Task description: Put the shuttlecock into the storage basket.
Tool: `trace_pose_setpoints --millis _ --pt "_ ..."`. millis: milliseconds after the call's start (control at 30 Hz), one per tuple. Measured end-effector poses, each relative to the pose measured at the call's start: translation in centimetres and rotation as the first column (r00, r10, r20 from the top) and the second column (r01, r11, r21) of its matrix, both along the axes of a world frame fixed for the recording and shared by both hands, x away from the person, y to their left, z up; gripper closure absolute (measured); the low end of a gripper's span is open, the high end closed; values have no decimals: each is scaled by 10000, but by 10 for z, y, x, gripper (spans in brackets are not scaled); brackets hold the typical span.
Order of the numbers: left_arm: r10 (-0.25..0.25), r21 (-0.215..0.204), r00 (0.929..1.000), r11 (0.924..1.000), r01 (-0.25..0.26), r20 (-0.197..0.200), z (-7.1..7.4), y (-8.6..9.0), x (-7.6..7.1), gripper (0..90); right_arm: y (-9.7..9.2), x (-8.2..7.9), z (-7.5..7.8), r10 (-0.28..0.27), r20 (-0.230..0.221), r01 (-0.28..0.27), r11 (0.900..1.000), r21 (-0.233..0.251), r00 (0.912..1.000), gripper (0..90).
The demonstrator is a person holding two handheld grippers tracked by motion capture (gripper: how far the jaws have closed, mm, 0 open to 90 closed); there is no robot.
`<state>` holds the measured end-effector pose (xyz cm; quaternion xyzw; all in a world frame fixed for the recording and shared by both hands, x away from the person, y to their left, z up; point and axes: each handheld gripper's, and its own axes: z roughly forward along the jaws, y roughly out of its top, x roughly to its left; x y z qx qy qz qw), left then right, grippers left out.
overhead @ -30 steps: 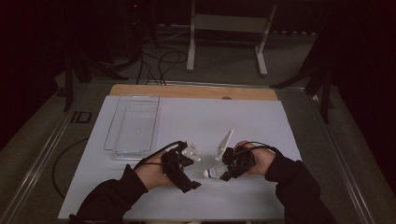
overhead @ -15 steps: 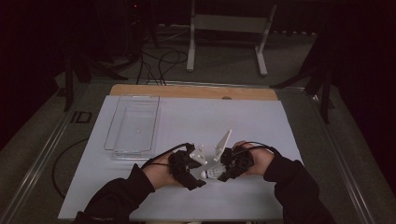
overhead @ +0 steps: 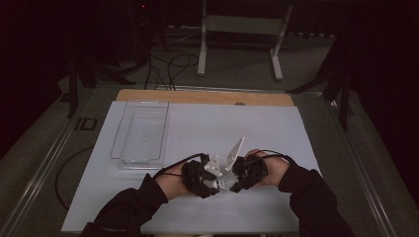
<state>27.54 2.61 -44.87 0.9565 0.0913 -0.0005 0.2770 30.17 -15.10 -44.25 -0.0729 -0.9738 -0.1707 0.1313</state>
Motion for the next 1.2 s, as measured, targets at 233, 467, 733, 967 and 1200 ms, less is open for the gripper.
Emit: trace_pose_setpoints --millis 233,467,733,967,1200 --pt "-28 128 10000 9999 28 54 -3 -2 1 622 2 0 3 -12 18 12 10000 24 10000 896" --pt "-31 201 10000 9998 33 -60 -4 -3 1 655 4 -1 1 10 -43 -10 10000 -28 10000 894" --pt "36 128 10000 9999 -36 -10 -2 -1 2 659 4 0 2 51 110 -52 10000 46 9999 893" --pt "190 193 9995 9996 -185 -253 -2 0 4 660 5 0 2 -117 337 114 9999 73 9994 787" --pt "335 292 9990 9990 -326 -307 0 7 5 660 3 2 2 -727 561 715 9972 222 9958 537"
